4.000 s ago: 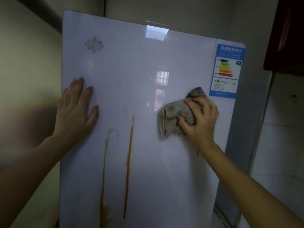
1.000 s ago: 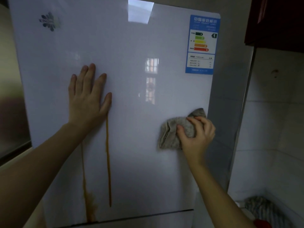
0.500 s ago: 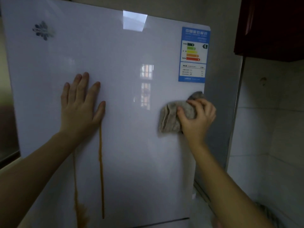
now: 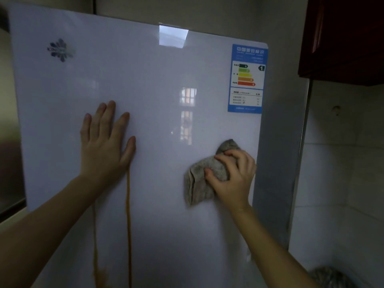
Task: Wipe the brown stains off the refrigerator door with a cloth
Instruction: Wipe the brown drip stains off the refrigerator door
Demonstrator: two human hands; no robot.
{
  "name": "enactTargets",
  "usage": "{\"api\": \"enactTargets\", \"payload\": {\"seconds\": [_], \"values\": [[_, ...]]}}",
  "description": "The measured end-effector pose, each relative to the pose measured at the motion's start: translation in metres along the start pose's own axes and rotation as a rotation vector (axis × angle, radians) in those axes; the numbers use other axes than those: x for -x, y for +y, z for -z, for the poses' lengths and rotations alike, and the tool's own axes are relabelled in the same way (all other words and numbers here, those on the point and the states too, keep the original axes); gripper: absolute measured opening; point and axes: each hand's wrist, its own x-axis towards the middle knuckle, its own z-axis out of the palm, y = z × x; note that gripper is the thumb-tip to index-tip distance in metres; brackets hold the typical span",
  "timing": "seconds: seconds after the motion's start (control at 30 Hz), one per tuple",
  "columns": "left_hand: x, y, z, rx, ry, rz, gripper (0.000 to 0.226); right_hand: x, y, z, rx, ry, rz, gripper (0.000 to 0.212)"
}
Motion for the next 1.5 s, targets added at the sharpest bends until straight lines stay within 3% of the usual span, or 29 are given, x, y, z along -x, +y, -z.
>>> {"api": "enactTargets", "payload": {"seconds": [0.27,0.53,0.7,0.8,0.9,1.07,1.13,1.23,1.37,1.5], "values": [[0.001,-0.005,-0.002,-0.021,0.011,-0.016,0.056,-0.131,-0.021,-0.018,0.026,-0.159,0.496,0.041],[-0.003,-0.010,0.002,-0.066,-0.001,-0.045,0.055,-0.247,-0.051,-0.038,-0.092,-0.015,0.228,0.039],[-0.003,-0.016,0.006,-0.080,-0.031,-0.081,0.056,-0.234,-0.063,-0.044,-0.108,0.026,0.154,0.038],[0.002,-0.023,0.013,-0.077,-0.067,-0.054,0.057,-0.202,-0.073,-0.047,-0.101,-0.019,0.203,0.038],[0.013,-0.036,0.024,-0.064,-0.076,0.028,0.056,-0.155,-0.083,-0.055,-0.100,-0.084,0.346,0.041],[0.047,-0.063,0.042,-0.085,-0.097,0.124,0.055,-0.065,-0.090,-0.067,-0.129,-0.351,0.934,0.045],[0.060,-0.072,0.046,-0.110,-0.107,0.117,0.055,-0.063,-0.090,-0.069,-0.153,-0.389,1.041,0.043],[0.072,-0.081,0.047,-0.127,-0.107,0.116,0.054,-0.096,-0.094,-0.071,-0.120,-0.308,1.010,0.044],[0.078,-0.090,0.042,-0.122,-0.125,0.078,0.055,-0.151,-0.109,-0.077,-0.108,-0.158,0.773,0.043],[0.079,-0.096,0.040,-0.123,-0.140,0.064,0.056,-0.165,-0.122,-0.084,-0.089,-0.113,0.613,0.041]]}}
